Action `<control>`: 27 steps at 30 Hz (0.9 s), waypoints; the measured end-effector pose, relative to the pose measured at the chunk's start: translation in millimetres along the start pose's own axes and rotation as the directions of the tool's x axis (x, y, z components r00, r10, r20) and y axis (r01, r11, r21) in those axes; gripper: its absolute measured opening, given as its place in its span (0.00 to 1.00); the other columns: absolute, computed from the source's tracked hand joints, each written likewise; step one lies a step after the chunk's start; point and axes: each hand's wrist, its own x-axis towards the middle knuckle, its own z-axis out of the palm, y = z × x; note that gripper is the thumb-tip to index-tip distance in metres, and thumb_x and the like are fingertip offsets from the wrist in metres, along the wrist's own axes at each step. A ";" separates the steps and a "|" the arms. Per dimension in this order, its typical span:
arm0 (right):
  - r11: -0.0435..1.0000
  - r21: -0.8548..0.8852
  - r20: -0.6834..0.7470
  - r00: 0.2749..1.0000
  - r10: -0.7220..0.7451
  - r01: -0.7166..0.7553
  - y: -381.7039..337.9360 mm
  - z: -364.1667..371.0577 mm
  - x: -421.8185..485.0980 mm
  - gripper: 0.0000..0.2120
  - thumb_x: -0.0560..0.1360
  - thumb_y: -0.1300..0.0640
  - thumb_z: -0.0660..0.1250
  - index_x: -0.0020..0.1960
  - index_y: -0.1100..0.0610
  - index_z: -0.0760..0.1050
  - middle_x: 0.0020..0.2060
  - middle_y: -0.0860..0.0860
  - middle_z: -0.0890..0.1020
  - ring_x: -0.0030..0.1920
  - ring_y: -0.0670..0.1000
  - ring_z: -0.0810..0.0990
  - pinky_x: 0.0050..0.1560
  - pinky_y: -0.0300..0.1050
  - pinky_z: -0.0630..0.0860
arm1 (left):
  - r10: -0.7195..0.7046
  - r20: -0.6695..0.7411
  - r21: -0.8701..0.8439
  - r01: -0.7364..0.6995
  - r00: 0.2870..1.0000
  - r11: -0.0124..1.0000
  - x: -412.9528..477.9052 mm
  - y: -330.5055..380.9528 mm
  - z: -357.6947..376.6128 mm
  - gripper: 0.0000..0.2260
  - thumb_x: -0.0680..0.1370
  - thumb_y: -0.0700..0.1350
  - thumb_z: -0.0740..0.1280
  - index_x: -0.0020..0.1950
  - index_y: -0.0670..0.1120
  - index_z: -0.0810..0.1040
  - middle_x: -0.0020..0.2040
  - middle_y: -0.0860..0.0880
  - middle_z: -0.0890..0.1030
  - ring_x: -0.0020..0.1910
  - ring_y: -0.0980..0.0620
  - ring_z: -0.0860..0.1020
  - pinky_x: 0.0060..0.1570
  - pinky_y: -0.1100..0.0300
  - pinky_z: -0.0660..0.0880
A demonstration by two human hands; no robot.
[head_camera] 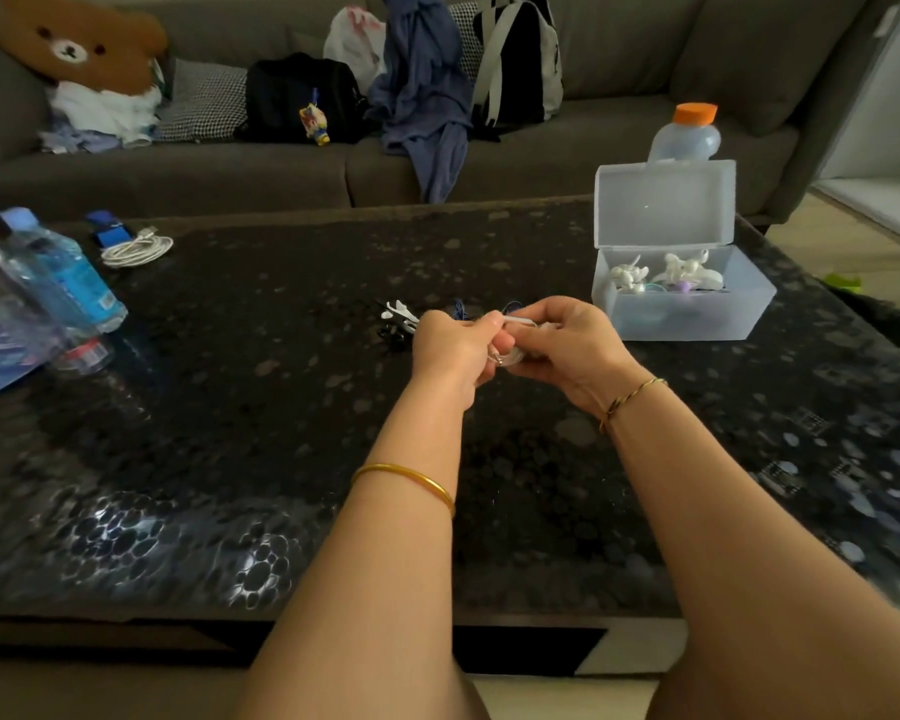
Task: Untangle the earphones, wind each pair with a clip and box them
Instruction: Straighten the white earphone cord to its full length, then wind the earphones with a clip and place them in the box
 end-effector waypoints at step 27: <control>0.953 -0.304 -0.077 0.996 -0.034 0.009 21.4 18.7 10.7 0.04 0.74 0.65 0.68 0.44 0.58 0.75 0.43 0.55 0.82 0.38 0.48 0.84 0.32 0.36 0.79 | 0.452 0.179 0.912 -0.320 0.874 0.258 111.9 -11.2 -71.2 0.19 0.78 0.35 0.63 0.69 0.49 0.73 0.69 0.48 0.70 0.68 0.44 0.65 0.64 0.51 0.67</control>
